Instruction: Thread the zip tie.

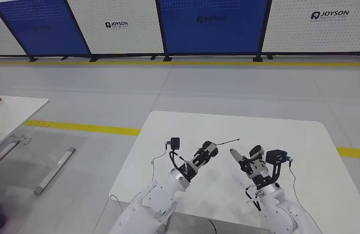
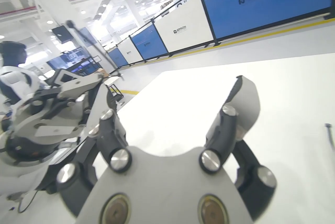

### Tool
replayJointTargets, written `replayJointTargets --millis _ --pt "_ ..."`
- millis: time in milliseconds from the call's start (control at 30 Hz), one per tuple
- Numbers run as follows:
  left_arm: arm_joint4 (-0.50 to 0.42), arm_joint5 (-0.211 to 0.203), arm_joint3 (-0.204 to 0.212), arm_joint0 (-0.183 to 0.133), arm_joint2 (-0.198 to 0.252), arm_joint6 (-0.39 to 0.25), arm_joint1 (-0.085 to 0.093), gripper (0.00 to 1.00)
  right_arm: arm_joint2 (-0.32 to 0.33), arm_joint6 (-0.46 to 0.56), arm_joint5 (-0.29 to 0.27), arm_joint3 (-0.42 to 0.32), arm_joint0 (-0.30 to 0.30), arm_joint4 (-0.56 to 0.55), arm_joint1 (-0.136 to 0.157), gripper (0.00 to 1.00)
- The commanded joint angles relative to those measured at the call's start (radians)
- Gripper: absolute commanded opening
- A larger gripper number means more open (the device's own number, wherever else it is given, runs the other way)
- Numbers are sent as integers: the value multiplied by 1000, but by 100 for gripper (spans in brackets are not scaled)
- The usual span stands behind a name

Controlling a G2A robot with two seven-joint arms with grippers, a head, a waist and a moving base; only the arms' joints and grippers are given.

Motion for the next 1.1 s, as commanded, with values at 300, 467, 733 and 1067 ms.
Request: replayJointTargets --millis 300,467,733,1067 --pt "-3 5 0 -1 4 8 -1 0 -4 -19 22 6 9 -91 1 100" --pt "-23 13 1 -3 2 44 -5 0 -24 14 12 28 33 -173 3 100" --pt "-29 14 0 -4 4 48 -6 0 -26 16 12 29 35 -178 2 100" --pt "7 33 4 -13 27 66 -11 0 -48 -56 52 43 38 -238 -4 25"
